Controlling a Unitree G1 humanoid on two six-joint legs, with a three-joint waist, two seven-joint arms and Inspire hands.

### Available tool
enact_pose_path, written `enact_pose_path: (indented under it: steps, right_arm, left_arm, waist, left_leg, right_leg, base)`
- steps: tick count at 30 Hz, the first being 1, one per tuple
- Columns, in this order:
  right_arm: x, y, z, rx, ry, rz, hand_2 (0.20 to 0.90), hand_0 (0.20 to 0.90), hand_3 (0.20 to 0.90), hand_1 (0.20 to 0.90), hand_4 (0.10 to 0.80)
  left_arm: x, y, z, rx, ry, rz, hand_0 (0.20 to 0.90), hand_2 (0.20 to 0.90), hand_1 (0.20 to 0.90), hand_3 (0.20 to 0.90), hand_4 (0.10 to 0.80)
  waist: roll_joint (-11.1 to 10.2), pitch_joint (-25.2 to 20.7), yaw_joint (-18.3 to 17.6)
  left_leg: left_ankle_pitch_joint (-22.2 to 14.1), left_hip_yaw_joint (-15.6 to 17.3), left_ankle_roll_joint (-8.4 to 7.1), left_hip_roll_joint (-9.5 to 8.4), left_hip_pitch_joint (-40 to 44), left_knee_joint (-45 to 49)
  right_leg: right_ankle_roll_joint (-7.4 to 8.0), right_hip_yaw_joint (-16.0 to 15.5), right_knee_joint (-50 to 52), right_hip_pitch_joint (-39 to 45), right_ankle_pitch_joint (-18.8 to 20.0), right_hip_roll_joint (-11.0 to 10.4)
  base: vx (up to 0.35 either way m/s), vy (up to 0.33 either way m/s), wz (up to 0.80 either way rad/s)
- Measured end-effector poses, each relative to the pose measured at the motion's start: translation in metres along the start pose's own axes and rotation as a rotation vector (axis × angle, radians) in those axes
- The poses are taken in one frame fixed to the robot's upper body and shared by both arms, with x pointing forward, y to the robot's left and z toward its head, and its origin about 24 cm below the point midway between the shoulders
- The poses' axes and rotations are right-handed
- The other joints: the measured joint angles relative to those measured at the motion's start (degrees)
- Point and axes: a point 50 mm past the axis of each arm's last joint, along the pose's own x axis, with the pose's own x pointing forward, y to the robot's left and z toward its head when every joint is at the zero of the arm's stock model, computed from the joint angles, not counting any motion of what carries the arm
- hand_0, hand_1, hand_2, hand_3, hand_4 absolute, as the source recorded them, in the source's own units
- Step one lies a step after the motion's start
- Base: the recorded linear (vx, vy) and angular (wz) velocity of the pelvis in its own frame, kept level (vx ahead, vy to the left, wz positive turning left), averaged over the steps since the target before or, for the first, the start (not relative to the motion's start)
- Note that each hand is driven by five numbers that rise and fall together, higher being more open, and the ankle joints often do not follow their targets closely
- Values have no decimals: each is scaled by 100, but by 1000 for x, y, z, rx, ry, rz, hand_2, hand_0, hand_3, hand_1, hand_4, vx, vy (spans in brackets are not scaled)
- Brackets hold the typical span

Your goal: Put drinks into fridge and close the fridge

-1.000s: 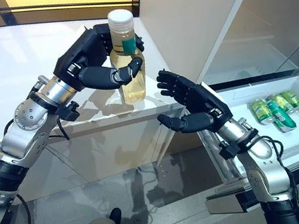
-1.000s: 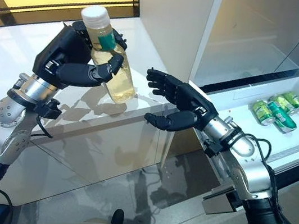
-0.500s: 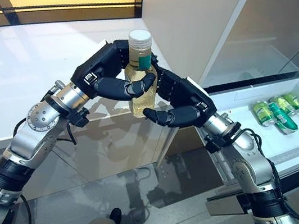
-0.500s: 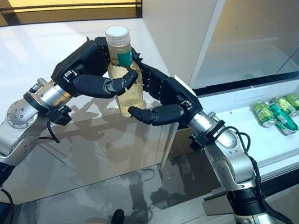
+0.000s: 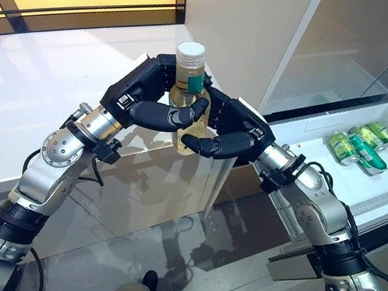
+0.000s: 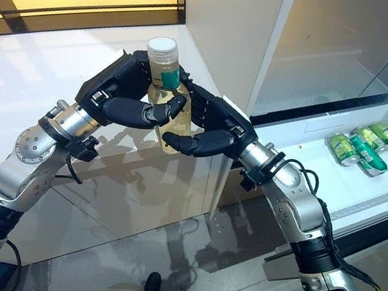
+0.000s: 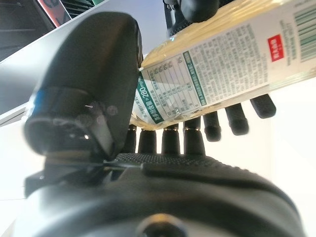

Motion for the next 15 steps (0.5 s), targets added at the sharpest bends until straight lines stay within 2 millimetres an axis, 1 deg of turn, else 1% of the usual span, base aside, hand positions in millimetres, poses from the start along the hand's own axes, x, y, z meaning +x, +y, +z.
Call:
enact_pose_path:
  steps: [3, 5, 9, 15]
  right_arm:
    - [0, 0, 0, 0, 0, 0, 900, 900, 900, 900, 800]
    - [2, 2, -5, 12, 31, 9, 900, 900, 900, 900, 800]
    - [11, 12, -10, 17, 69, 66, 900, 900, 900, 900, 800]
    - [11, 11, -11, 19, 74, 62, 900, 900, 900, 900, 800]
  left_arm:
    - [0, 0, 0, 0, 0, 0, 300, 300, 300, 200, 100]
    - [1, -3, -2, -7, 5, -14, 300, 300, 300, 200, 100]
    - [10, -7, 3, -1, -17, -52, 300, 300, 300, 200, 100]
    - [11, -7, 4, 8, -16, -68, 300, 300, 300, 200, 100]
  waist:
    - [0, 0, 0]
    - [0, 0, 12]
    - [0, 0, 18]
    - [1, 0, 29]
  left_leg:
    - [0, 0, 0, 0, 0, 0]
    - [6, -5, 0, 0, 1, 0]
    - [8, -12, -2, 0, 2, 0]
    - [9, -13, -1, 0, 2, 0]
  right_leg:
    - [0, 0, 0, 0, 0, 0]
    - [0, -5, 0, 3, 0, 0]
    - [0, -14, 0, 8, 0, 1]
    - [0, -17, 0, 10, 0, 0]
  base:
    - [0, 0, 0]
    - [0, 0, 0]
    - [0, 0, 0]
    - [0, 0, 0]
